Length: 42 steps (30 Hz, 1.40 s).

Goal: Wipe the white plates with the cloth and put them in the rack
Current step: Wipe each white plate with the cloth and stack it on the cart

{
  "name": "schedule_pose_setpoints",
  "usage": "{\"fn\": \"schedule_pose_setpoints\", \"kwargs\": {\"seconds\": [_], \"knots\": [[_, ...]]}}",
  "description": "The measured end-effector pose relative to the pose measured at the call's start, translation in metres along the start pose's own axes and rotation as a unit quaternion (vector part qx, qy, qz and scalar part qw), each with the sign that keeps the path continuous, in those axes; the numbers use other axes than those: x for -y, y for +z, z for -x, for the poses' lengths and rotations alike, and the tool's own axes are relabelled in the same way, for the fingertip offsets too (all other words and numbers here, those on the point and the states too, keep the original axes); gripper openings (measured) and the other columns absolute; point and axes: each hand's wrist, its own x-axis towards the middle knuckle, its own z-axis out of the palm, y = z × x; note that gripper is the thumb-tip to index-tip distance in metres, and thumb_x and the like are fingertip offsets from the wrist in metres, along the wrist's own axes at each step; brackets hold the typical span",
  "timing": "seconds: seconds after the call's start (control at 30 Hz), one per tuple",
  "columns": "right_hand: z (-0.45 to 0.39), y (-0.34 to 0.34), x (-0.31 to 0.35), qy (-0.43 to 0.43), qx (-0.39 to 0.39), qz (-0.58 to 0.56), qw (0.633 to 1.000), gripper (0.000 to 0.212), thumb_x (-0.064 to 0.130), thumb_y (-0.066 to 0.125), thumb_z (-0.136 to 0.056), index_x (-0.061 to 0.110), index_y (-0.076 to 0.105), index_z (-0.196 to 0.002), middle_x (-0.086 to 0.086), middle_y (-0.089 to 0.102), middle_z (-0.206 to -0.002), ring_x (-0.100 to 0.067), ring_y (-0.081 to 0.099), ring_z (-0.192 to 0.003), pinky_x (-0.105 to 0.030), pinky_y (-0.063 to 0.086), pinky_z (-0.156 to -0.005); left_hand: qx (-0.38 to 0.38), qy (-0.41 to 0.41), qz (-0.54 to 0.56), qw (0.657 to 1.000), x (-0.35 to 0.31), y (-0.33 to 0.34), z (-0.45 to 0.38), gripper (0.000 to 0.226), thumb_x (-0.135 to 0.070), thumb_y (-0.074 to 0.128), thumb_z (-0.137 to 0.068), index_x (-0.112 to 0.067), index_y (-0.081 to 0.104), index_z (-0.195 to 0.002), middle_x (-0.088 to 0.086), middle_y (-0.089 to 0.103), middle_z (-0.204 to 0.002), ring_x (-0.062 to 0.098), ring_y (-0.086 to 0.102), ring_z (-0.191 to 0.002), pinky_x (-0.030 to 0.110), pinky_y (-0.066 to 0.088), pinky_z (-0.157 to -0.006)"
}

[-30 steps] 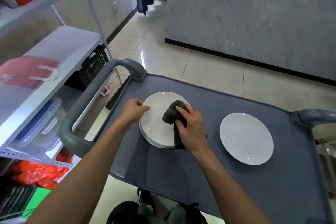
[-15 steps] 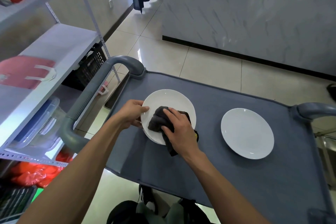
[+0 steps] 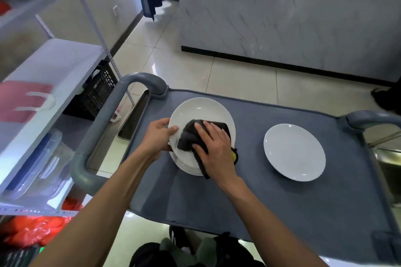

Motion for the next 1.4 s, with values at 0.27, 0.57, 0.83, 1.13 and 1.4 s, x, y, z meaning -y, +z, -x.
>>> {"fn": "schedule_pose_setpoints", "kwargs": {"seconds": [0.27, 0.57, 0.83, 1.13, 1.4], "knots": [[-0.022, -0.023, -0.009, 0.037, -0.057, 0.037, 0.997, 0.050, 0.036, 0.053, -0.098, 0.025, 0.051, -0.147, -0.009, 0.053, -0.146, -0.031, 0.051, -0.131, -0.051, 0.042, -0.106, 0.028, 0.031, 0.065, 0.997, -0.018, 0.035, 0.002, 0.019, -0.005, 0.056, -0.098, -0.005, 0.074, -0.104, 0.019, 0.074, -0.093, 0.029, 0.068, -0.077, 0.036, 0.059, -0.056], [-0.011, -0.055, -0.018, 0.085, -0.091, 0.056, 0.991, 0.045, 0.039, 0.049, -0.097, 0.028, 0.061, -0.139, -0.009, 0.054, -0.146, -0.031, 0.055, -0.124, -0.047, 0.046, -0.101, 0.020, 0.048, 0.129, 0.990, -0.035, 0.090, 0.007, 0.023, -0.004, 0.052, -0.100, -0.010, 0.073, -0.096, 0.011, 0.075, -0.084, 0.024, 0.071, -0.072, 0.042, 0.060, -0.057], [0.011, -0.079, -0.043, 0.049, -0.099, 0.100, 0.989, 0.040, 0.033, 0.051, -0.097, 0.027, 0.063, -0.135, -0.009, 0.055, -0.145, -0.029, 0.056, -0.123, -0.044, 0.046, -0.098, -0.008, 0.047, 0.147, 0.988, -0.042, 0.127, 0.018, 0.021, -0.003, 0.052, -0.100, -0.010, 0.071, -0.098, 0.007, 0.074, -0.082, 0.021, 0.070, -0.068, 0.036, 0.060, -0.053], [0.011, -0.116, -0.096, 0.064, -0.122, 0.132, 0.982, 0.041, 0.024, 0.058, -0.095, 0.024, 0.063, -0.136, -0.011, 0.053, -0.147, -0.029, 0.051, -0.127, -0.046, 0.044, -0.100, -0.008, 0.048, 0.124, 0.991, -0.046, 0.145, 0.025, 0.019, -0.005, 0.055, -0.100, -0.015, 0.071, -0.102, 0.005, 0.074, -0.098, 0.026, 0.069, -0.083, 0.035, 0.060, -0.053], [-0.011, -0.142, -0.131, 0.076, -0.138, 0.133, 0.979, 0.041, 0.020, 0.065, -0.093, 0.023, 0.063, -0.134, -0.013, 0.055, -0.145, -0.031, 0.053, -0.125, -0.049, 0.045, -0.098, 0.023, 0.052, 0.081, 0.995, -0.043, 0.156, 0.032, 0.021, -0.003, 0.056, -0.098, -0.012, 0.073, -0.106, 0.008, 0.075, -0.097, 0.029, 0.069, -0.081, 0.039, 0.059, -0.055]]}}
